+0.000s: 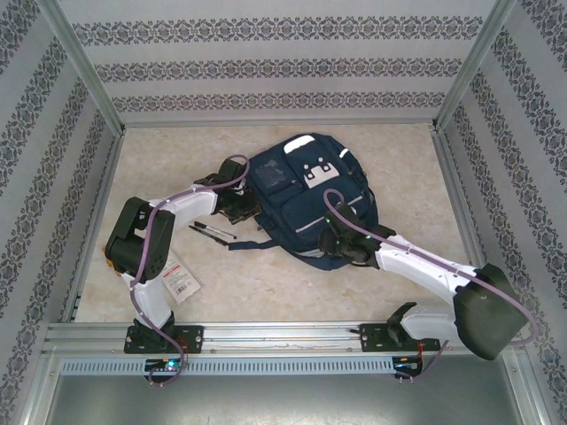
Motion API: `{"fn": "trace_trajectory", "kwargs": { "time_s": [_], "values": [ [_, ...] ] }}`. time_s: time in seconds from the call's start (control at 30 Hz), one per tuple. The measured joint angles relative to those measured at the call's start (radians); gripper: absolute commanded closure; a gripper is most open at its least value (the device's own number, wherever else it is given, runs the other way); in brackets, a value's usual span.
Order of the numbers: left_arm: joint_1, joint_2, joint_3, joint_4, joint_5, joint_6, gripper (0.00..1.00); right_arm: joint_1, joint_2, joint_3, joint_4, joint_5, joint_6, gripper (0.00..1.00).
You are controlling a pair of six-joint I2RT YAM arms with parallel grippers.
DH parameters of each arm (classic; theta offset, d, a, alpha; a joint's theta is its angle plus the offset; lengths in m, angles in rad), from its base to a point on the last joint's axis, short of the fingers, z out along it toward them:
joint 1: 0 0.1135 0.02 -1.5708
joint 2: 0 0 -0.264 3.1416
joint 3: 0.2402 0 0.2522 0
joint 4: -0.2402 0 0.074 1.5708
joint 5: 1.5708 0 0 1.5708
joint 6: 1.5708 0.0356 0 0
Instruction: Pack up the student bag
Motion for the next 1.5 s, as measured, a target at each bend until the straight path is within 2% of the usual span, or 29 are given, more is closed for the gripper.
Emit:
{"fn": "trace_trajectory", "kwargs": {
  "time_s": [0.17, 0.23, 0.33, 0.5, 0.57, 0.73, 0.9, 1.0, 1.1, 1.27, 1.4, 1.5],
  "values": [
    [-0.014, -0.01, -0.002, 0.014, -0.001, -0.002, 1.0, -0.08, 0.054, -0.008, 0.078, 0.029, -0.026, 0.74],
    [-0.033, -0.048, -0.021, 0.014, -0.014, -0.006, 1.0, -0.145, 0.147, 0.018, 0.116, -0.007, -0.09, 0.74],
    [-0.078, -0.132, -0.05, 0.017, -0.049, -0.026, 1.0, -0.243, 0.323, 0.135, 0.174, -0.026, -0.166, 0.63],
    [-0.124, -0.18, -0.085, 0.027, -0.064, -0.097, 1.0, -0.294, 0.375, 0.267, 0.189, -0.026, -0.223, 0.52],
    [-0.139, -0.18, -0.107, 0.028, -0.067, -0.129, 1.0, -0.27, 0.331, 0.286, 0.16, -0.024, -0.227, 0.5],
    [-0.173, -0.18, -0.109, 0.029, -0.079, -0.183, 1.0, -0.179, 0.104, 0.286, 0.037, -0.053, -0.214, 0.52],
    [-0.175, -0.18, -0.111, 0.051, -0.073, -0.241, 1.0, 0.002, -0.01, 0.225, 0.024, -0.115, -0.171, 0.55],
    [-0.175, -0.18, -0.114, 0.069, -0.056, -0.272, 1.0, 0.104, 0.035, 0.173, 0.06, -0.146, -0.142, 0.57],
    [-0.175, -0.18, -0.115, 0.085, -0.024, -0.299, 1.0, 0.147, 0.132, 0.165, 0.095, -0.156, -0.13, 0.56],
    [-0.175, -0.179, -0.113, 0.096, 0.025, -0.316, 1.0, 0.151, 0.246, 0.18, 0.146, -0.14, -0.118, 0.5],
    [-0.175, -0.176, -0.113, 0.096, 0.033, -0.317, 1.0, 0.151, 0.286, 0.187, 0.21, -0.098, -0.109, 0.51],
    [-0.175, -0.166, -0.108, 0.097, 0.044, -0.317, 1.0, 0.151, 0.312, 0.187, 0.276, -0.076, -0.117, 0.57]
  ]
}}
